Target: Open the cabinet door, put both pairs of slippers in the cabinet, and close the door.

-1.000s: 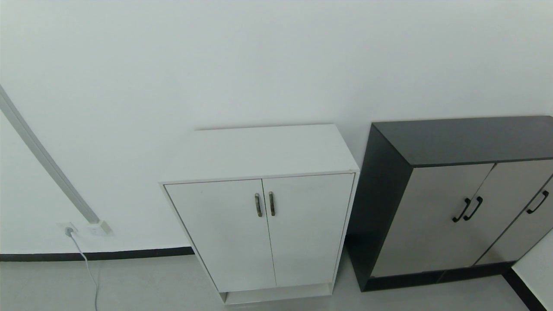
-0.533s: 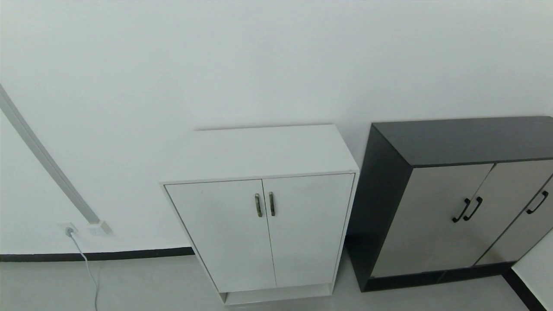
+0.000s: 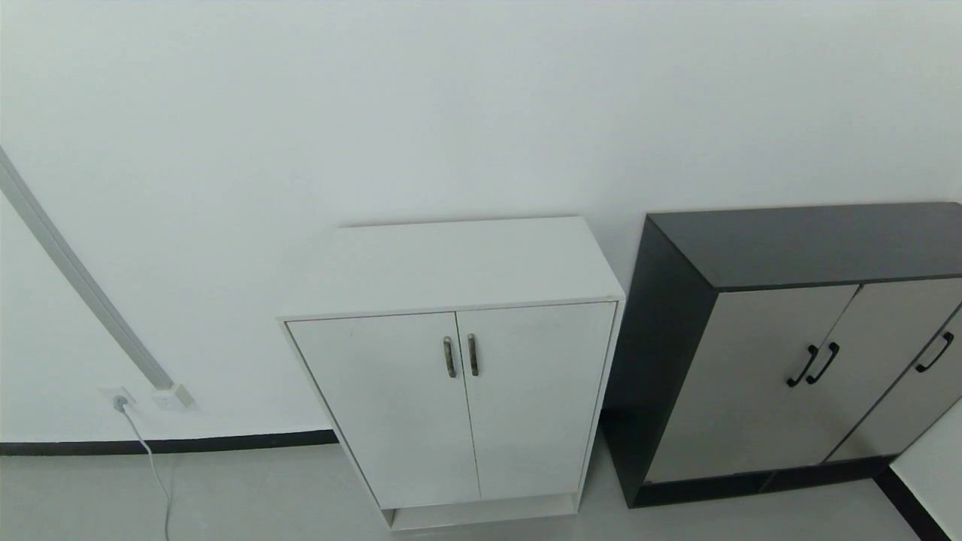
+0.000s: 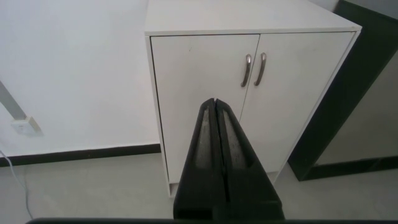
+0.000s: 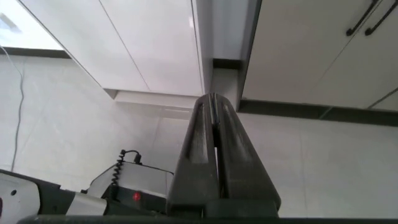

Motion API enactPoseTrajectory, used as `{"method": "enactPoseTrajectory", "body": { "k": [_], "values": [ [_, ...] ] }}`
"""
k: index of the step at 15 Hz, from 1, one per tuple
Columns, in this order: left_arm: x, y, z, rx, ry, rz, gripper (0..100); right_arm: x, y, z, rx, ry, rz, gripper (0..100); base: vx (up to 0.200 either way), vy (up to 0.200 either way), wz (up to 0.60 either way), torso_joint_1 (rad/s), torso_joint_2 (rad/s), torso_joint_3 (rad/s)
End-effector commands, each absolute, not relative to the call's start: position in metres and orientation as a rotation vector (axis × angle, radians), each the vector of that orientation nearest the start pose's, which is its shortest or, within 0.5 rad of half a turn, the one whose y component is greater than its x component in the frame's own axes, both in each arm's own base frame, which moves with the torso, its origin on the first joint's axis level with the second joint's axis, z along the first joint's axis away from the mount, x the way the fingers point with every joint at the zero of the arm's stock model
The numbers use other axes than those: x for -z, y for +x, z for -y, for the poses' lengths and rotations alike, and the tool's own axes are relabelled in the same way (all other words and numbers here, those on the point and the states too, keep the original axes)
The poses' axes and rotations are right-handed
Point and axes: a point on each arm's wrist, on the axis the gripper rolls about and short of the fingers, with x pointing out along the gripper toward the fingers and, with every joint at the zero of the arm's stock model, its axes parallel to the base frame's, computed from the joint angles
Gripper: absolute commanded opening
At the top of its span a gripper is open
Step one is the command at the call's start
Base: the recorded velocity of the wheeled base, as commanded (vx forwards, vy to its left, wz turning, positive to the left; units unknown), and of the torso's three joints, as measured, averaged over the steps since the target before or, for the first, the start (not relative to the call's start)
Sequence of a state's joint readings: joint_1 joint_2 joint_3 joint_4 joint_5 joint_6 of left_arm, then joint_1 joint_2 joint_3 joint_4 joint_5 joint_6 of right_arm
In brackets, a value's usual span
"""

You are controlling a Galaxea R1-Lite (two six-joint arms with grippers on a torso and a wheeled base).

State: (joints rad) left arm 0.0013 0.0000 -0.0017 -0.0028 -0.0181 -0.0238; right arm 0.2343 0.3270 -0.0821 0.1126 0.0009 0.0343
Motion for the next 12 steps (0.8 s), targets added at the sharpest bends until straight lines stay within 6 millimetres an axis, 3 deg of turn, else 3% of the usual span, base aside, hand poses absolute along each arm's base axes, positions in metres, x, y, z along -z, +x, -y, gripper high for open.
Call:
{"method": "enactPoseTrajectory", "body": {
  "k": [1, 10, 12],
  "values": [
    [-0.0762, -0.0229, 0.0004, 0.017, -0.023, 0.004, 0, -0.0888, 0.0012, -0.0003, -0.227, -0.004, -0.362, 0, 0.0, 0.0, 0.0, 0.0, 0.0, 0.0],
    [-0.0762, -0.0229, 0.0004, 0.017, -0.024, 0.004, 0, -0.0835, 0.0041, -0.0019, -0.259, 0.023, -0.358, 0, 0.0, 0.0, 0.0, 0.0, 0.0, 0.0],
    [-0.0762, -0.0229, 0.0004, 0.017, -0.024, 0.004, 0, -0.083, 0.0037, -0.001, -0.234, -0.039, -0.347, 0, 0.0, 0.0, 0.0, 0.0, 0.0, 0.0]
  ]
}}
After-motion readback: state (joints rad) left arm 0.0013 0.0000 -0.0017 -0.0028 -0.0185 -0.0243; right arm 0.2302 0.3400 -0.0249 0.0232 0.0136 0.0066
